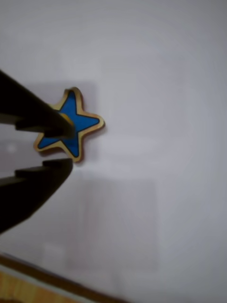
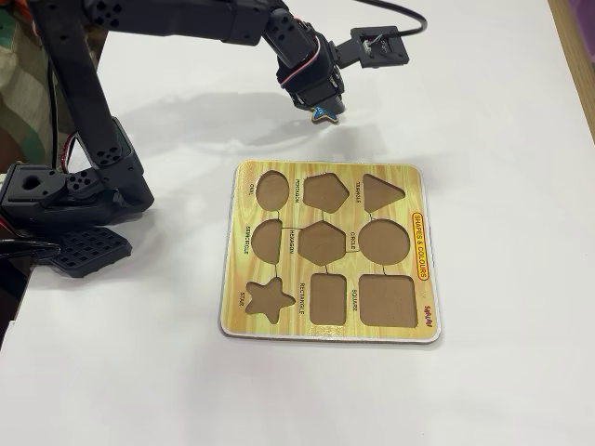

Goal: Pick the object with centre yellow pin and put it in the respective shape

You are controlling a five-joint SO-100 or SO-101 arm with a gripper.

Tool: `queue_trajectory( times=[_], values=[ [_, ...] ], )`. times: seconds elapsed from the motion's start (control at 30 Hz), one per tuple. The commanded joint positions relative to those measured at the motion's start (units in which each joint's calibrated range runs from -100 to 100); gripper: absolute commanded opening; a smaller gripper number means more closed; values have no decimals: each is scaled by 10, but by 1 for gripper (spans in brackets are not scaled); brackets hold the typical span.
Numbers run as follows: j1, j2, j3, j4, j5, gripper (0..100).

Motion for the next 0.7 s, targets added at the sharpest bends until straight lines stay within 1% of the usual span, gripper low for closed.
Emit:
queue_trajectory(
  times=[0.0,0.17,0.43,0.53,0.67],
  values=[
    [-1,-9,-27,-8,2,6],
    [-29,13,-38,-9,0,6],
    [-44,23,-56,-8,-2,6],
    [-48,23,-53,-7,-2,11],
    [-49,19,-57,-7,0,12]
  ],
)
